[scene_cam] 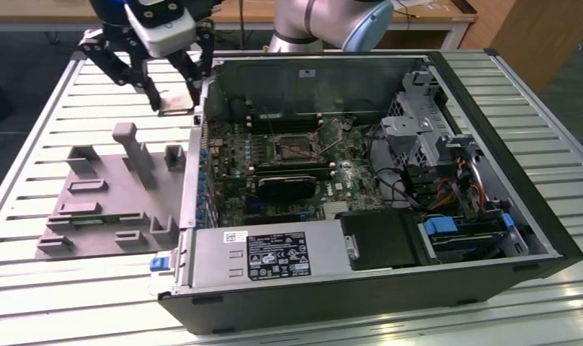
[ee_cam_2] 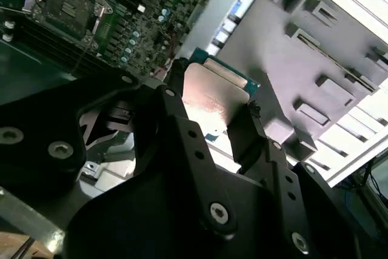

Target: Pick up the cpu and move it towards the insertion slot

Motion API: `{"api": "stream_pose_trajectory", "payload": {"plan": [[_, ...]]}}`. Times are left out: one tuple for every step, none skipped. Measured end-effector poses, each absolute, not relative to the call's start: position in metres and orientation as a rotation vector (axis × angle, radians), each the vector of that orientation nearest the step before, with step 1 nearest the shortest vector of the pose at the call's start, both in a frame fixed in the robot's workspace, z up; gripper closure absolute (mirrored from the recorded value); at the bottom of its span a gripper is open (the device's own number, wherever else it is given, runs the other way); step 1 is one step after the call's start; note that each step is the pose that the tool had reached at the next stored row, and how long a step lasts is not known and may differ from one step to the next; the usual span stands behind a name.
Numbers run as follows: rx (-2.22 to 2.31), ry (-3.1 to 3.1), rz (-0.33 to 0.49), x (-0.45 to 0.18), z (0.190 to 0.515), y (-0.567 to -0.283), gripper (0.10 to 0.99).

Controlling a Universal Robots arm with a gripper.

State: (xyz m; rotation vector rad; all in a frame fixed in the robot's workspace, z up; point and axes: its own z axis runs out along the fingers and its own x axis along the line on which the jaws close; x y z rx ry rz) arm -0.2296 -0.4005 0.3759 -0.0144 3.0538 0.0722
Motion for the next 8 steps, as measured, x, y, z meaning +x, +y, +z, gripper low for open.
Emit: {"api": "stream_pose_trajectory", "payload": {"plan": [[-0.015,3.054,0.072,-0.225,0.376,-0.401,0.553],[-0.015,3.054,0.072,-0.22,0.376,-0.401,0.553],[-0.014,3.054,0.072,-0.216,0.376,-0.401,0.553],[-0.014,3.054,0.072,-0.211,0.376,-0.401,0.553],[-0.014,3.055,0.072,-0.207,0.376,-0.401,0.553],[-0.015,3.055,0.072,-0.202,0.376,-0.401,0.553],[-0.014,3.055,0.072,-0.198,0.376,-0.401,0.553],[-0.014,3.055,0.072,-0.193,0.376,-0.401,0.553]]}}
